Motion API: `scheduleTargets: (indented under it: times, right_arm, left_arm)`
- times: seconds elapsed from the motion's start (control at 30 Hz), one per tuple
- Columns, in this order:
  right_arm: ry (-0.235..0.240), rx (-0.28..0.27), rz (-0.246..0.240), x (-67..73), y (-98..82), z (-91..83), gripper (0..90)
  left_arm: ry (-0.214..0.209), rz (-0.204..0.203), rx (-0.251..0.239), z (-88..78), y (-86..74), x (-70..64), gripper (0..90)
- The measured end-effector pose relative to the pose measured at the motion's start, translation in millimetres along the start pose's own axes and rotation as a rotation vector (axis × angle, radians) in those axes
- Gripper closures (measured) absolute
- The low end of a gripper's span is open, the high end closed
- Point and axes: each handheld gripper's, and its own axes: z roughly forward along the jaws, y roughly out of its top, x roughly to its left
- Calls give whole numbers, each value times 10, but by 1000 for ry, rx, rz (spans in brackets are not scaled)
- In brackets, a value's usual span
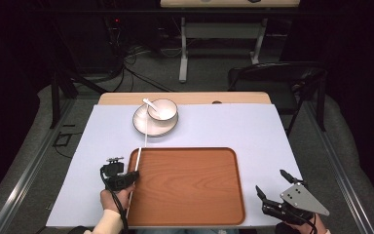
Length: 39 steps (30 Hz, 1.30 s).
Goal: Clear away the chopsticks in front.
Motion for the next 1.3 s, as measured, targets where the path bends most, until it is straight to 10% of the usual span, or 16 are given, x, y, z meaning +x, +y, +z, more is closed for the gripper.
scheduleTargets:
  times: [0.43, 0.67, 0.93, 1.3]
  right_arm:
    - [-3, -2, 0, 2, 2, 2, 143]
    - [-3, -3, -1, -1, -1, 3, 143]
    - [0, 3, -4, 5, 3, 9, 143]
    - [11, 14, -10, 9, 5, 22, 143]
  left_arm:
    - [-9, 51, 9, -6, 12, -22, 737]
    - [-13, 120, -13, -112, 122, -101, 479]
    - [-20, 255, -23, -168, 646, -92, 209]
    - [-17, 281, -28, 129, 1643, -75, 85]
